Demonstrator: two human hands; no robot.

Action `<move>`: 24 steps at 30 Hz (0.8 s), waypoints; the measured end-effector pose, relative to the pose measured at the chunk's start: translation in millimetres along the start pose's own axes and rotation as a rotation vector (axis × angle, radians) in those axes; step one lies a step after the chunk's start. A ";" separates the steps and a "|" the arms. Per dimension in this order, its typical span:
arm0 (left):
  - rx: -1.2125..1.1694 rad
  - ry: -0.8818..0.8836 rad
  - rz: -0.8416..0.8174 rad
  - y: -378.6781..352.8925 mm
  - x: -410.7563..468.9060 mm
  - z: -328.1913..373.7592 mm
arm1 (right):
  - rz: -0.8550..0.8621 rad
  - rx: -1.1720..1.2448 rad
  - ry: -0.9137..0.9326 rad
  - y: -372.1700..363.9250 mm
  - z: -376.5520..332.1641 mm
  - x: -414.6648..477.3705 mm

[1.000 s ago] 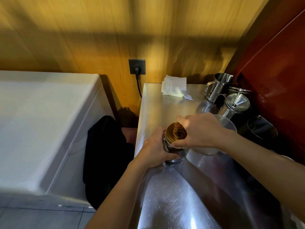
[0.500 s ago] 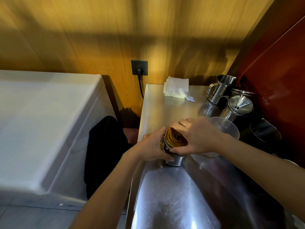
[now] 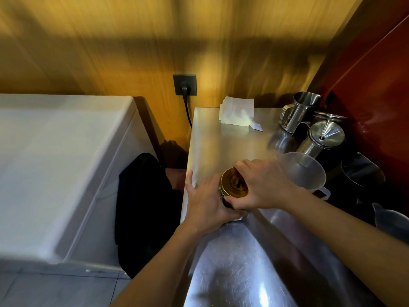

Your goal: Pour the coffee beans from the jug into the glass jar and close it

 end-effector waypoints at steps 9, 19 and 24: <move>0.022 0.058 0.064 -0.6 -6.4 1.1 | 0.050 0.066 -0.070 3.9 2.5 -5.8; -0.278 0.138 -0.093 -15.8 -1.9 -5.5 | -0.020 -0.025 -0.126 -4.9 9.7 -10.3; -0.399 0.090 -0.393 -17.4 4.0 -4.7 | -0.064 0.058 -0.145 7.5 16.0 -7.0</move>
Point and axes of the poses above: each hand's wrist, its own x-axis towards the middle knuckle, its own y-axis out of the back of the hand, z = x × y, the point moved 10 cm from there along x, towards the middle knuckle, and after that the axes turned 8 degrees about -y, right-handed, at the moved point
